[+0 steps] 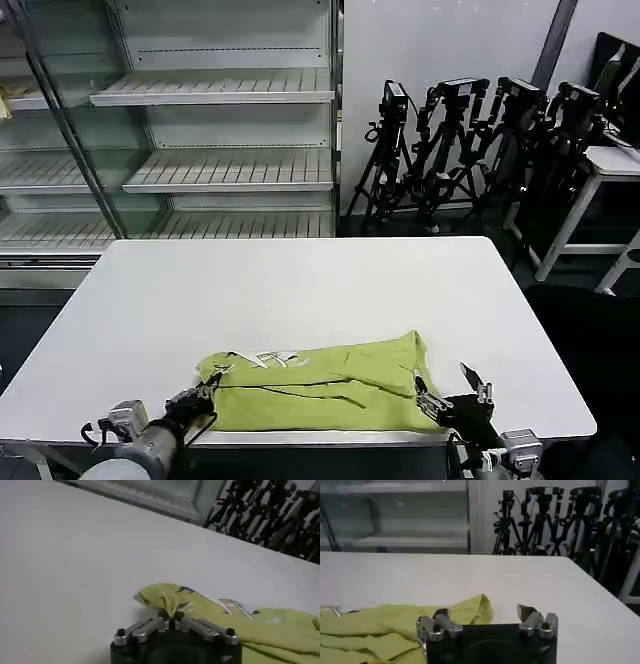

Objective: Fold and organize the clothes.

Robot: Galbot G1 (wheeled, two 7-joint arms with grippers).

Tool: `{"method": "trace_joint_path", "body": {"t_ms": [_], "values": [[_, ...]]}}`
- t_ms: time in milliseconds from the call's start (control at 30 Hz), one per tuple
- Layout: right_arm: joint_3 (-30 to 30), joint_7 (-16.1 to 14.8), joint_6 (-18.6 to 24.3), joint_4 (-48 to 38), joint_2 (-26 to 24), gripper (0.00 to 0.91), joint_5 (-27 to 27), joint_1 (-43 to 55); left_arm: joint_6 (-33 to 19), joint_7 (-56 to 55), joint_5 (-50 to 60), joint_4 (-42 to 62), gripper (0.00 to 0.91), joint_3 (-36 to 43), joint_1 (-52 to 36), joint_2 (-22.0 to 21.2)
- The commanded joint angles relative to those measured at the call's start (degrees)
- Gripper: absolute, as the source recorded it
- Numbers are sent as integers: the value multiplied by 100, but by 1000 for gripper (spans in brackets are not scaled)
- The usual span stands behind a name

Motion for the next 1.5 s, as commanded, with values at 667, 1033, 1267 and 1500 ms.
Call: {"method": "trace_joint_path", "body": {"t_ms": [667,1033,1267,1500], "values": [[213,-44,122,42,-150,907,-11,24,311,-202,-2651,-131,20,-2835,-309,1031],[289,-59,173,1,-253,907,-11,14,232,-297,-1050,-1212,20,-200,-749,251],[260,-58,172,-44,-263,907,-18,45,230,-447,-643,-1032,20,1050,-1127,-447],[278,-62,191,-83,-276,907,-14,47,116,-434,-53,-532,20,1898,-1273,-808]]}}
